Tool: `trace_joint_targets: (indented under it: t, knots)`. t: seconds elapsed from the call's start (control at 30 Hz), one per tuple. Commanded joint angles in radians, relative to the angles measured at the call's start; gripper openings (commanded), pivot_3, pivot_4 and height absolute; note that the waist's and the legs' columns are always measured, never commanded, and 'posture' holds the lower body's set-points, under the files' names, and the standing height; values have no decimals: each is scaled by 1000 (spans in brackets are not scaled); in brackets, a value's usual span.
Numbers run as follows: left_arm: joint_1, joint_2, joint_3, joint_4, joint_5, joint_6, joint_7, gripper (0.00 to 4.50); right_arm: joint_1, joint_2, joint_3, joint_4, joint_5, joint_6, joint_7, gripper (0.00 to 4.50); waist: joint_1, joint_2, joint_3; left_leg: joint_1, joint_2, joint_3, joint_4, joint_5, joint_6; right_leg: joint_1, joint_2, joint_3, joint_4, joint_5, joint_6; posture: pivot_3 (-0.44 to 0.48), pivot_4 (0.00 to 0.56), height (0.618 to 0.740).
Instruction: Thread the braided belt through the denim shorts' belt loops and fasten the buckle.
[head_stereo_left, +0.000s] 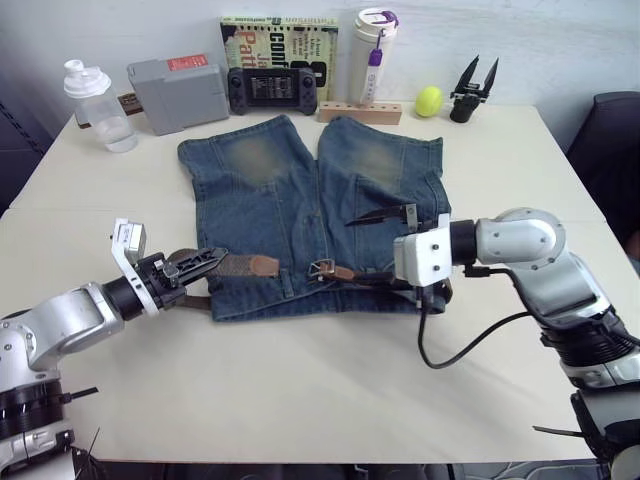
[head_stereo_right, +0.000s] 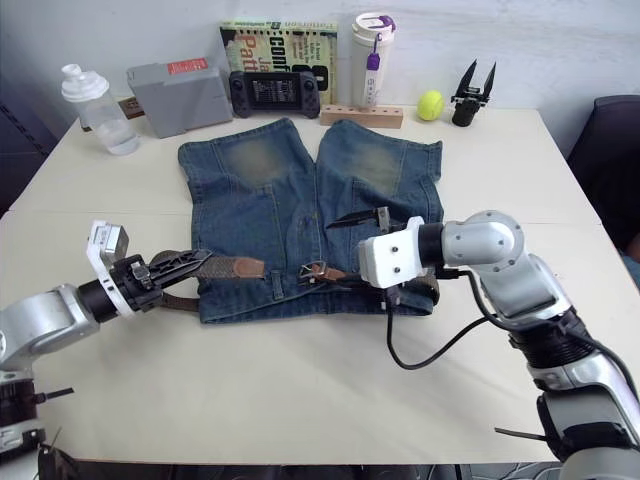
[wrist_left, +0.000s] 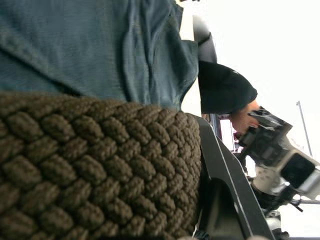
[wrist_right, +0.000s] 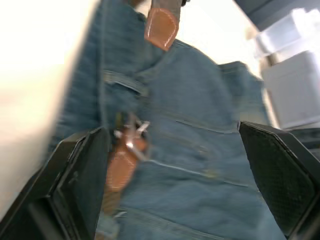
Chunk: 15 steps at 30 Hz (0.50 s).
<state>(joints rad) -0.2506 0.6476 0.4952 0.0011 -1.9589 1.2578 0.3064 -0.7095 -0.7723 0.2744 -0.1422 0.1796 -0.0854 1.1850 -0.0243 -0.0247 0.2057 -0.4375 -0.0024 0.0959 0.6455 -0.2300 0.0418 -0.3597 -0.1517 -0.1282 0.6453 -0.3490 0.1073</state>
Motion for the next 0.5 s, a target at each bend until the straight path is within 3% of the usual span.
trace_joint_targets:
  t: [0.03,0.23,0.33,0.5]
  knots:
    - [32,-29,-19,-122,-13,-117,131,0,-44,-21,-36,-76,96,150,60,4435,0,0,0,0,0,0,0,0,0,0,0,0,0,0,0,0,150,697]
    - [62,-13,-55,-190,-13,-230,296,0,-111,-85,-76,-104,211,433,135,4435,4,0,0,-1,0,0,0,0,0,0,-1,-1,0,0,0,0,150,697]
    - [91,34,-76,-189,-13,-220,282,0,-166,-87,-99,-69,223,529,107,4435,4,1,0,-1,0,0,0,-1,0,0,-1,-1,-1,0,0,0,150,697]
    - [105,-16,-114,-238,-13,-249,267,0,-190,-80,-113,-67,235,595,101,4435,5,1,1,-1,0,0,-2,-2,-2,-1,-1,-1,-2,0,0,0,150,697]
